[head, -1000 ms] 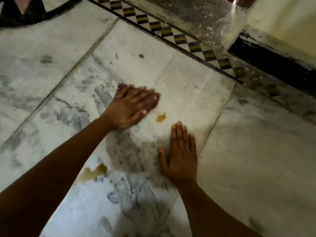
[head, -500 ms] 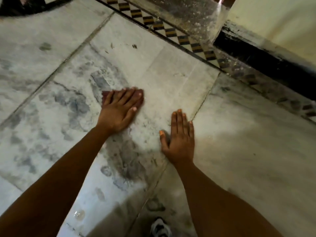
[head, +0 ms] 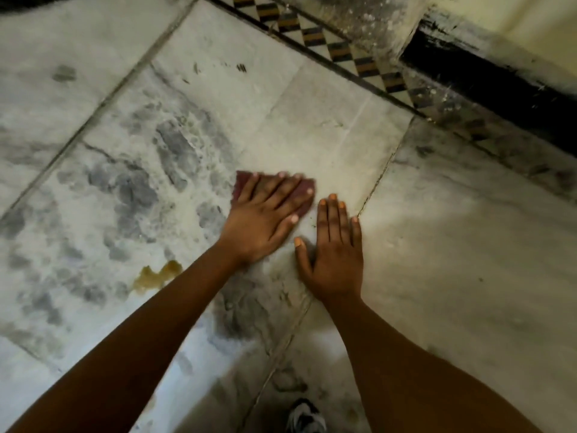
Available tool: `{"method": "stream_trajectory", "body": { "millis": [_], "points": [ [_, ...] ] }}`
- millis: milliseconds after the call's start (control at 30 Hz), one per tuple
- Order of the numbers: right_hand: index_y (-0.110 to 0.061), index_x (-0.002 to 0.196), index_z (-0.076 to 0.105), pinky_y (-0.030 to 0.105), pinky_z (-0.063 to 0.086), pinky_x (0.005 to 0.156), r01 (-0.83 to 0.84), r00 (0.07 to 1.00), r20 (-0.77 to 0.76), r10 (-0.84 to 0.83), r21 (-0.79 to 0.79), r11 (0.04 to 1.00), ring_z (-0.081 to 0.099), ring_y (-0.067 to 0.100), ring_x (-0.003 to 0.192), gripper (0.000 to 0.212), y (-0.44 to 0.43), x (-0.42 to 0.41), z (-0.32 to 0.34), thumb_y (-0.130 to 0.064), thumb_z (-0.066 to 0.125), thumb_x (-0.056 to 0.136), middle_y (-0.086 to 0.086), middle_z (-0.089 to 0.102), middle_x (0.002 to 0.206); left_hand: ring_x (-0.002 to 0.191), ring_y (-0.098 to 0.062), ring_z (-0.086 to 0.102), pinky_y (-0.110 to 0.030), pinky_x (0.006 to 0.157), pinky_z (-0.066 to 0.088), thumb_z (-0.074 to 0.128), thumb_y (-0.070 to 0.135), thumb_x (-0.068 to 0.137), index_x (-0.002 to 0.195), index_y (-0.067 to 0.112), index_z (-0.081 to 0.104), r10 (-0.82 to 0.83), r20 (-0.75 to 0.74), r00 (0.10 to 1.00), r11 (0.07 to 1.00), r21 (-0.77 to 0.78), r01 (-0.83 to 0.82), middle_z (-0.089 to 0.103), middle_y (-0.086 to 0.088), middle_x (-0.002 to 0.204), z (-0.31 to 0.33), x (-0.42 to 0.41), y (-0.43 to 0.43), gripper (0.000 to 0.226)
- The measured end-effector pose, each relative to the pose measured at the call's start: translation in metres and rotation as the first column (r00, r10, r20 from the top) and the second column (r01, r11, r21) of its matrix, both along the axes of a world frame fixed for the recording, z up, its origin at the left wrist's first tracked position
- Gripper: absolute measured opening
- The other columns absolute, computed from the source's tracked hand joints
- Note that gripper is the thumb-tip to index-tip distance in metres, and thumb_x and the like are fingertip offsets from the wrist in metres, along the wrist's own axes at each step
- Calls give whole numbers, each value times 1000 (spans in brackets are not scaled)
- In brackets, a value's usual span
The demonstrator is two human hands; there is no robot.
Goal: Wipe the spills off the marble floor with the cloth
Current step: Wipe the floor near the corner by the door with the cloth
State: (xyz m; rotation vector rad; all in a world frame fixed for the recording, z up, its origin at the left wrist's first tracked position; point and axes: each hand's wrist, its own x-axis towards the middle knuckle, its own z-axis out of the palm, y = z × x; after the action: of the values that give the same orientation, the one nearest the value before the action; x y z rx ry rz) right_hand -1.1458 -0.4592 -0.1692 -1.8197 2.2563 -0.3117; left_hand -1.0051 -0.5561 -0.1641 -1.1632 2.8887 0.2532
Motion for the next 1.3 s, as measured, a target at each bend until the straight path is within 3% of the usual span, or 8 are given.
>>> {"method": "stream_trajectory", "body": {
  "millis": [67, 167, 333, 533, 667, 867, 1033, 1300],
  "points": [
    [-10, 150, 18, 41, 9, 118, 1, 1000, 6, -1, -2, 1000, 10, 20, 146, 72, 1, 0, -1, -50, 28, 90, 9, 15, 157, 143, -18, 23, -46, 114, 17, 23, 40, 97, 148, 29, 26, -11, 6, 1000, 1000, -23, 11, 25, 3, 155, 1, 34, 0, 53],
    [-10, 150, 16, 40, 8, 118, -6, 1000, -7, 6, 2, 1000, 9, 20, 146, 72, 1, 2, 1, -50, 26, 90, 9, 13, 158, 139, -23, 31, -46, 111, 19, 22, 43, 95, 147, 29, 28, 193, 34, 981, 981, -9, -193, 32, 1, 153, 2, 56, -32, 55],
    [-9, 149, 22, 41, 10, 118, -4, 1000, -2, 4, -11, 1000, 14, 22, 145, 72, 1, 2, 1, -50, 27, 90, 10, 19, 156, 146, -23, 6, -48, 116, 0, 21, 41, 99, 150, 32, 13, 656, 44, 753, 746, 109, -657, 9, 2, 159, 9, -3, -86, 52],
    [-7, 147, 26, 41, 14, 117, -12, 998, -59, 11, -28, 1000, 20, 24, 144, 71, 3, 3, -2, -48, 30, 90, 12, 24, 155, 144, -23, 18, -48, 114, 4, 20, 41, 96, 149, 27, 21, 397, -22, 918, 916, 80, -394, 23, 0, 156, 11, -19, 14, 55],
    [-6, 148, 23, 40, 7, 116, -18, 995, -93, 18, 8, 1000, 17, 26, 144, 75, 1, 1, -3, -53, 22, 89, 13, 21, 155, 142, -23, 24, -45, 114, 7, 17, 46, 93, 148, 28, 25, 370, 17, 929, 921, 122, -369, 29, 0, 154, 7, 32, 39, 58],
    [-5, 148, 21, 39, 2, 117, -50, 998, -35, 50, 3, 999, 13, 26, 145, 72, 13, 23, 4, -49, 17, 90, 14, 19, 156, 146, -21, -2, -48, 116, -1, 17, 41, 101, 150, 29, 1, 764, 111, 636, 606, 214, -766, -2, 1, 160, 17, 102, -36, 54],
    [-8, 146, 28, 33, 2, 116, -404, 915, 9, 404, -22, 914, 17, 17, 143, 65, 27, 50, 7, -46, 25, 94, 9, 25, 154, 146, -23, -4, -50, 116, -4, 17, 39, 101, 150, 28, -1, 871, 150, 467, 430, 224, -874, -5, -1, 160, 20, 156, -26, 54],
    [-12, 149, 23, 39, 13, 115, -433, 898, -68, 436, 45, 900, 18, 19, 144, 67, 30, 53, -2, -49, 27, 93, 6, 20, 156, 146, -22, -3, -49, 115, -5, 20, 36, 101, 151, 27, 5, 987, 34, 156, 148, 177, -973, 0, 0, 160, 14, 141, 49, 53]
  ]
}}
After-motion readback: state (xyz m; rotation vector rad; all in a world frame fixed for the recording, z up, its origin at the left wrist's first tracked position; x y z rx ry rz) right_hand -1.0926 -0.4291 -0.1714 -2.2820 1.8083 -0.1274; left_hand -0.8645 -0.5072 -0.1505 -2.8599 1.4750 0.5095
